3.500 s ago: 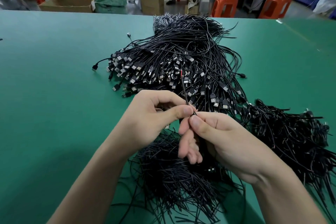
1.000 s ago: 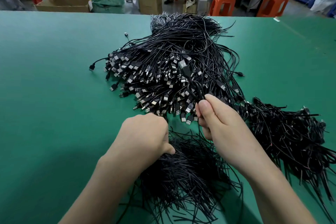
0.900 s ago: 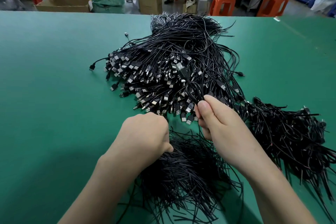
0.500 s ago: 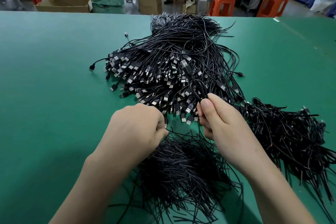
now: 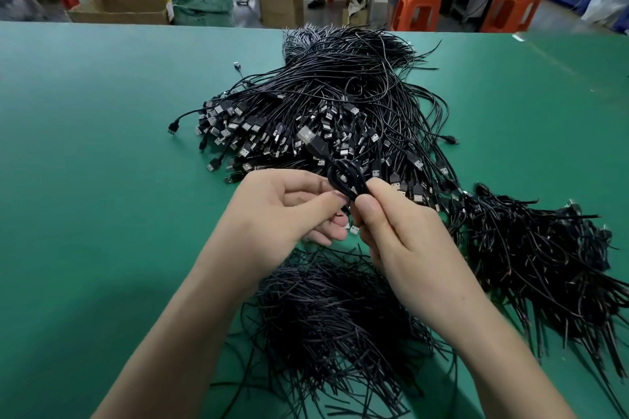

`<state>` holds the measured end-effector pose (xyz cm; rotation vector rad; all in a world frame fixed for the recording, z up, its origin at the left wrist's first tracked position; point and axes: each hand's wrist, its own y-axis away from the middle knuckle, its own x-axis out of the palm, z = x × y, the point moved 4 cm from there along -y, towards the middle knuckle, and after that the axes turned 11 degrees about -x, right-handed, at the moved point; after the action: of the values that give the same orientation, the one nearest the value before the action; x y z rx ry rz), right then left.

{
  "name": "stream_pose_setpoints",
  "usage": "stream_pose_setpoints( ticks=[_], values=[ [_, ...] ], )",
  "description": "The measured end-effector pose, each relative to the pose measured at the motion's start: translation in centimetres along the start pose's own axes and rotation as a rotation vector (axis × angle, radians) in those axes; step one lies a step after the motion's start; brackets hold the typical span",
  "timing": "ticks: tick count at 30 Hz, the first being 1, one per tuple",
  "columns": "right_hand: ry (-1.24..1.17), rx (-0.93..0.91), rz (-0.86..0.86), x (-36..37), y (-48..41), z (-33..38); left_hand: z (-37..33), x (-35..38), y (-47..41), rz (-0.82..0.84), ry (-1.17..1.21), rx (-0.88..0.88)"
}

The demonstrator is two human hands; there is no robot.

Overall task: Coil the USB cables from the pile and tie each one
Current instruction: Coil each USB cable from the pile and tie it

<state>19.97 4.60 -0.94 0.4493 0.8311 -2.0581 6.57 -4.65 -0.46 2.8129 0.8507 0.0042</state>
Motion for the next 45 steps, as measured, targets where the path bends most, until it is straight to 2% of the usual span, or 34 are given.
stream_pose_setpoints(
  ticks=[3,11,16,19,22,30,36,42,45],
  values=[
    [-0.010,0.017,-0.051,-0.1,0.0,-0.2,0.0,0.5,0.1,0.057,0.039,0.054],
    [-0.283,0.118,-0.127,-0.3,-0.1,-0.3,0.6,1.1,-0.1,0.256,0.166,0.102],
    [-0.467,0.144,-0.090,0.0,-0.1,0.6,0.5,1.0,-0.6,0.123,0.154,0.271],
    [-0.438,0.126,-0.058,0.0,-0.1,0.9,1.0,1.2,-1.0,0.092,0.127,0.342],
    [-0.421,0.124,-0.024,-0.1,-0.1,1.0,1.4,1.7,-1.0,0.116,0.152,0.324],
    [-0.734,0.204,0.172,-0.5,0.1,0.9,1.4,2.1,-0.8,0.248,0.149,0.285],
    [-0.870,0.274,0.194,-0.3,0.5,0.4,1.5,2.8,-0.4,0.274,0.175,0.228],
    [-0.822,0.237,0.151,-0.3,0.4,0.0,0.9,2.8,-0.3,0.160,0.067,0.246],
    [-0.469,0.153,-0.018,-1.2,0.0,-0.7,0.6,2.7,-0.2,0.114,0.029,0.235]
  ],
)
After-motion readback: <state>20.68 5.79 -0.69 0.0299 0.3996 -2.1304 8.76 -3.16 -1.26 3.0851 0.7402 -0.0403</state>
